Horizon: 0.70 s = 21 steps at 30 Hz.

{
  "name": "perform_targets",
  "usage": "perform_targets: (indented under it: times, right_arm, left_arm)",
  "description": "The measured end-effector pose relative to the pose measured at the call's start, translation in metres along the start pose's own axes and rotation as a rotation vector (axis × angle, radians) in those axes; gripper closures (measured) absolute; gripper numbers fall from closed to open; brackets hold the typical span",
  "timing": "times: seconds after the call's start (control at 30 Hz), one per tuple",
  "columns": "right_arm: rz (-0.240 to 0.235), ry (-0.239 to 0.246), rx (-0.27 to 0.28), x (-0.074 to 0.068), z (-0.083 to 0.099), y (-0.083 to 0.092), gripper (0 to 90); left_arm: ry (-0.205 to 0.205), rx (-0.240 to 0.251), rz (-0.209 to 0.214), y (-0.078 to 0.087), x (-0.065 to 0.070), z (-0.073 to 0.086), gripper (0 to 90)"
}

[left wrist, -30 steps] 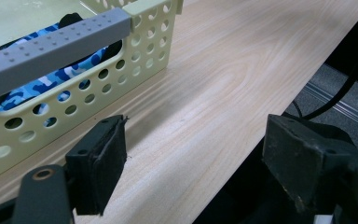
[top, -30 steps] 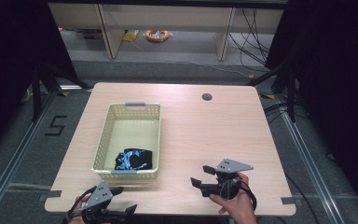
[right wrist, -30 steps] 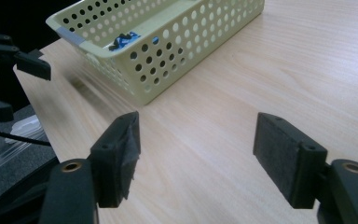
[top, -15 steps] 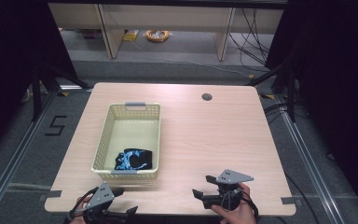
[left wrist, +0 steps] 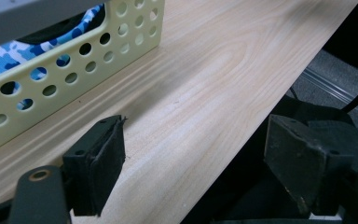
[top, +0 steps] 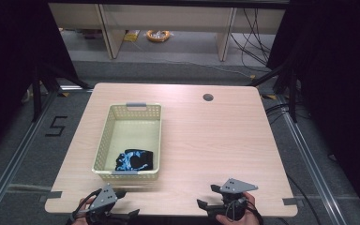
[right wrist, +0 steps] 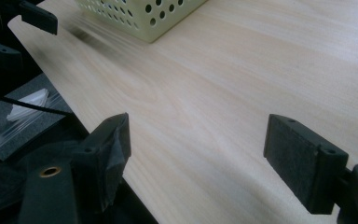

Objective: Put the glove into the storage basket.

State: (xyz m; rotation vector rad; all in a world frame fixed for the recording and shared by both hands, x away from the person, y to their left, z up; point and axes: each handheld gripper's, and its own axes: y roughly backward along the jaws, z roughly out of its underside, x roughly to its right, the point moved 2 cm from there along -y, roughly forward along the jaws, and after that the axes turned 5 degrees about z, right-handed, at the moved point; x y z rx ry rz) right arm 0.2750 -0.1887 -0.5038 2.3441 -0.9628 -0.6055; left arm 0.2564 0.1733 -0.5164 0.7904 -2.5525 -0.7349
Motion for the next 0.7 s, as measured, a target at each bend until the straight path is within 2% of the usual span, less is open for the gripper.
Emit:
perform_targets:
  times: [0.03, 0.07, 0.1, 0.13, 0.17, 0.2, 0.27, 0.3, 0.37, 0.4, 0.43, 0.47, 0.5, 0.53, 0.6, 0.67, 0.7]
  right_arm:
    - [0.004, 0.023, -0.004, 0.002, 0.001, 0.001, 23.6]
    - [-0.001, 0.011, -0.004, 0.0, 0.002, 0.0, 23.4]
    - [0.006, 0.025, -0.005, 0.001, 0.003, 0.0, 23.2]
    - [0.014, 0.027, -0.018, 0.001, 0.004, 0.001, 23.2]
    - [-0.002, 0.001, -0.024, -0.002, 0.006, 0.001, 23.2]
    - [0.006, 0.042, -0.026, 0.0, 0.006, 0.0, 23.1]
    - [0.019, 0.023, -0.054, -0.002, 0.009, 0.002, 23.0]
    - [0.025, 0.039, -0.053, -0.001, 0.009, 0.001, 23.0]
    - [0.013, 0.038, -0.067, -0.001, 0.011, 0.001, 23.0]
    - [0.028, 0.03, -0.074, -0.002, 0.012, 0.001, 22.9]
    - [0.035, 0.049, -0.075, -0.001, 0.012, 0.001, 22.9]
    - [0.038, 0.047, -0.071, -0.001, 0.013, 0.001, 22.9]
    - [0.039, 0.042, -0.073, -0.001, 0.013, 0.001, 22.9]
    - [0.041, 0.03, -0.081, -0.001, 0.013, 0.001, 22.9]
    - [0.045, 0.05, -0.079, 0.001, 0.013, 0.0, 22.8]
    - [0.027, 0.046, -0.089, 0.0, 0.013, -0.001, 22.8]
    - [0.043, 0.05, -0.083, 0.0, 0.014, -0.001, 22.7]
  left_arm:
    - [-0.007, -0.043, 0.012, 0.002, -0.001, 0.0, 20.1]
    - [-0.011, -0.028, -0.001, 0.0, -0.001, 0.001, 20.1]
    - [-0.006, -0.027, 0.007, 0.0, 0.0, 0.001, 20.1]
    - [0.017, -0.03, -0.003, -0.002, 0.001, 0.002, 20.1]
    - [0.004, -0.05, -0.006, -0.001, -0.001, 0.002, 20.1]
    - [-0.009, -0.071, -0.002, 0.0, -0.002, 0.002, 20.1]
    - [-0.008, -0.063, -0.008, -0.001, -0.002, 0.003, 20.2]
    - [-0.008, -0.066, -0.008, 0.0, -0.001, 0.003, 20.3]
    - [-0.008, -0.076, 0.003, 0.0, -0.002, 0.002, 20.3]
    - [0.012, -0.053, 0.012, -0.001, 0.0, 0.002, 20.3]
    - [0.002, -0.028, 0.001, -0.003, -0.001, 0.002, 20.3]
    - [0.006, -0.025, 0.002, -0.003, -0.001, 0.002, 20.4]
    - [-0.011, -0.055, -0.007, -0.001, -0.003, 0.002, 20.4]
    - [-0.003, -0.046, -0.005, -0.001, -0.002, 0.002, 20.4]
    - [0.016, -0.04, -0.003, -0.002, -0.001, 0.002, 20.4]
    - [-0.004, -0.049, -0.005, -0.001, -0.003, 0.002, 20.4]
    - [0.0, -0.047, 0.001, -0.002, -0.002, 0.002, 20.4]
